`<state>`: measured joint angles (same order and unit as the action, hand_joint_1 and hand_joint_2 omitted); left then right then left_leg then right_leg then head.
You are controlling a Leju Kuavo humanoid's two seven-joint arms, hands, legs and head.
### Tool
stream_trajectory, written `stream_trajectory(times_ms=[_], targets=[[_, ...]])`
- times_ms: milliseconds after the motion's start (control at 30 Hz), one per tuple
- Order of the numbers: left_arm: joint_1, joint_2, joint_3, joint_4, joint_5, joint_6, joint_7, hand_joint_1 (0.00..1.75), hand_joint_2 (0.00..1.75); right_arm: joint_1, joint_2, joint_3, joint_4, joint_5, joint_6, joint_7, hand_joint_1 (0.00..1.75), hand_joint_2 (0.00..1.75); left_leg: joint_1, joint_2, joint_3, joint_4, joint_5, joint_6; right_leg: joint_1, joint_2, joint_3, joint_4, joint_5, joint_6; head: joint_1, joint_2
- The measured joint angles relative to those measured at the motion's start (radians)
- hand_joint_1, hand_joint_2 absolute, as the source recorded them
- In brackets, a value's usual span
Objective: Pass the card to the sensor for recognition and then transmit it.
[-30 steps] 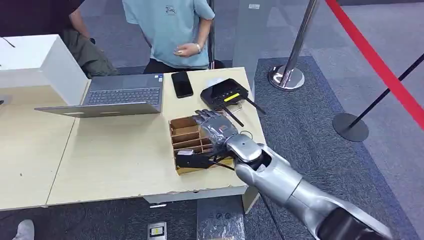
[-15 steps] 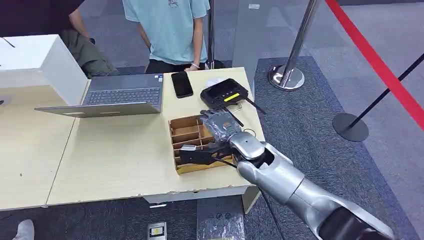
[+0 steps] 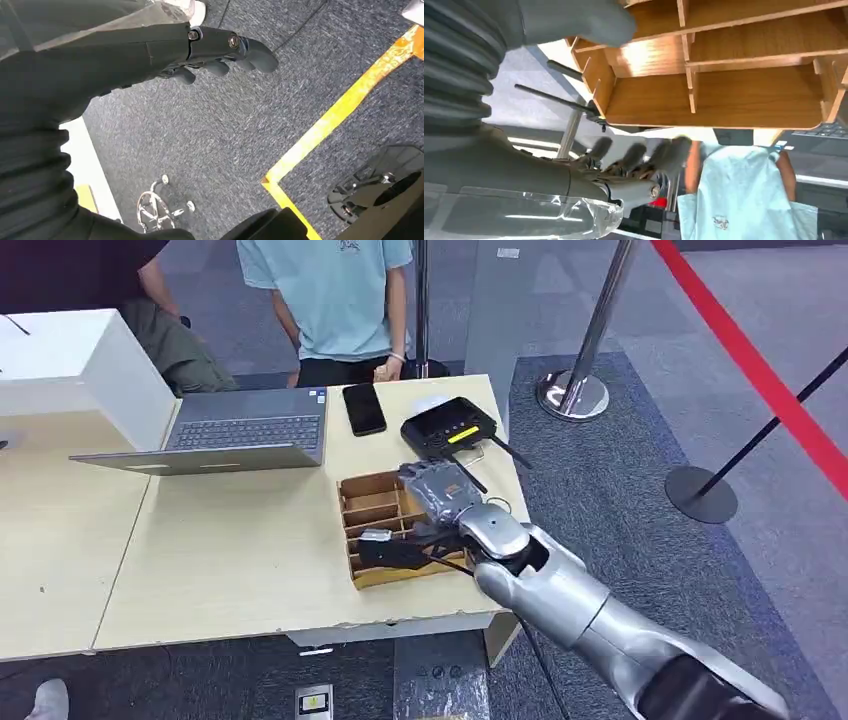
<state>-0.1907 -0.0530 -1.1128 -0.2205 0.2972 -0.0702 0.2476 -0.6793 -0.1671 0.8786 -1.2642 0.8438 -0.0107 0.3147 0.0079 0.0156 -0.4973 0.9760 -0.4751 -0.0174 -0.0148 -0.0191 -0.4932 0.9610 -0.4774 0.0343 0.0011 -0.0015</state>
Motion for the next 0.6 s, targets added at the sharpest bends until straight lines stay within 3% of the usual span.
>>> stream_trajectory(times_ms=[33,133,200,400,600], targets=[[0.000,0.000,0.000,0.000,0.001,0.000,0.000,0.00,1.75,0.001,-0.001,0.000,-0.002,0.000,0.000,0.000,0.47,1.75,0.000,0.000,0.000,0.000,0.000,0.000,0.000,0.000,0.000,0.000,0.000,0.000,0.000,0.000],[0.001,0.001,0.005,0.000,0.003,0.000,0.000,0.00,1.75,0.008,-0.008,0.000,-0.006,0.000,0.002,0.000,0.37,1.75,0.000,0.000,0.000,0.000,0.000,0.000,0.000,0.000,0.000,0.000,0.000,0.000,0.000,0.000],[0.002,0.002,0.008,0.000,0.004,0.000,0.000,0.00,1.75,0.015,-0.011,0.000,-0.008,-0.001,0.003,0.000,0.44,1.75,0.000,0.000,0.000,0.000,0.000,0.000,0.000,0.000,0.000,0.000,0.000,0.000,0.000,0.000],[0.005,0.003,0.014,0.000,0.005,0.000,0.000,0.00,1.75,0.032,-0.021,0.000,-0.021,-0.002,0.005,0.000,0.37,1.75,0.000,0.000,0.000,0.000,0.000,0.000,0.000,0.000,0.000,0.000,0.000,0.000,0.000,0.000],[0.007,0.004,0.016,0.000,0.007,0.000,-0.005,0.00,1.75,0.052,-0.034,0.000,-0.031,-0.023,0.008,0.000,0.47,1.75,0.000,0.000,0.000,0.000,0.000,0.000,0.000,0.000,0.000,0.000,0.000,0.000,0.000,0.000]])
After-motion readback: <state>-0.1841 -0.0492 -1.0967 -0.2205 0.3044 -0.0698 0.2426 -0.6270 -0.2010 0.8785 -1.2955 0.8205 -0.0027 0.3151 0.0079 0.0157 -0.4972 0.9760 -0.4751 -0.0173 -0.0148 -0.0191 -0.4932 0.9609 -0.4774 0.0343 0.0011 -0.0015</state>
